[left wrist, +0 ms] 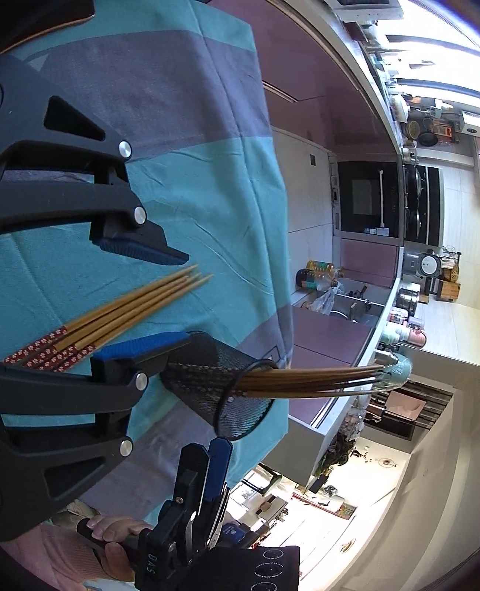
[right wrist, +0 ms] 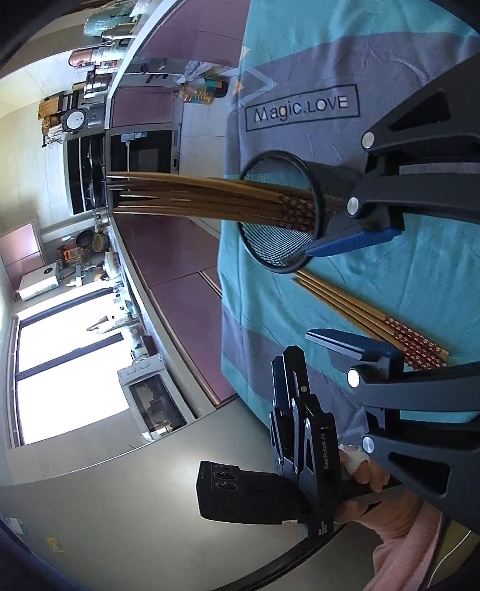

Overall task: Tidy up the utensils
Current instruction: 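Open the right gripper and move it back over the loose chopsticks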

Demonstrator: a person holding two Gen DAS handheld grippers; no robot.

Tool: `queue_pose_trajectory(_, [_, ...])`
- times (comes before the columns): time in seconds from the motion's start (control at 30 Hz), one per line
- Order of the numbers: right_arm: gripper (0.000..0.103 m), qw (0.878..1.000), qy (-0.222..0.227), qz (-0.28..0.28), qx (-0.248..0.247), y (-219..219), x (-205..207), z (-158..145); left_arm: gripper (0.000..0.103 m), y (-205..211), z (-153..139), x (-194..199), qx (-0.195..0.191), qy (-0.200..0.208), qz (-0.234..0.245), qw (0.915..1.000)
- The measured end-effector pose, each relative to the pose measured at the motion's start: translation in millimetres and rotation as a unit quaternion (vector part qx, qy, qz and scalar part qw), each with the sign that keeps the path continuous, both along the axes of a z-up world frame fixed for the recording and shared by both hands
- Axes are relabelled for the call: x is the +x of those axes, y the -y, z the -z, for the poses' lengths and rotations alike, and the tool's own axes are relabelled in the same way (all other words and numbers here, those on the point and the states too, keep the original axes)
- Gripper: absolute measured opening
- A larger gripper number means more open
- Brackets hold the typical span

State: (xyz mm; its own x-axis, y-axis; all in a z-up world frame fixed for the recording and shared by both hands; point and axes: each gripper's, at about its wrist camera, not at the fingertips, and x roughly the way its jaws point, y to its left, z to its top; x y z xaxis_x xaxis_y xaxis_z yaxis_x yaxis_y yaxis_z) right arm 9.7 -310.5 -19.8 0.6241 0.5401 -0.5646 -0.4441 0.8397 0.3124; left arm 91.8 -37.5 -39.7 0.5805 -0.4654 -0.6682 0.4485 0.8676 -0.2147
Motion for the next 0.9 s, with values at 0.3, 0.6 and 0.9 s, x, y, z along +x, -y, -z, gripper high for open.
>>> queue_pose_trajectory(0.3, [0.039, 0.997, -0.076, -0.013, -0.025, -35, 8, 54, 0.038, 0, 57, -10, 0.026, -0.062, 0.007, 0.9977])
queue_pose_trajectory(0.6, [0.039, 0.995, -0.087, -0.008, -0.038, -41, 8, 64, 0.039, 25, 72, -24, 0.055, -0.064, 0.021, 0.9962])
queue_pose_trajectory(0.9, [0.039, 0.995, -0.086, -0.005, -0.053, -47, 9, 68, 0.038, 34, 75, -26, 0.080, -0.056, 0.012, 0.9952])
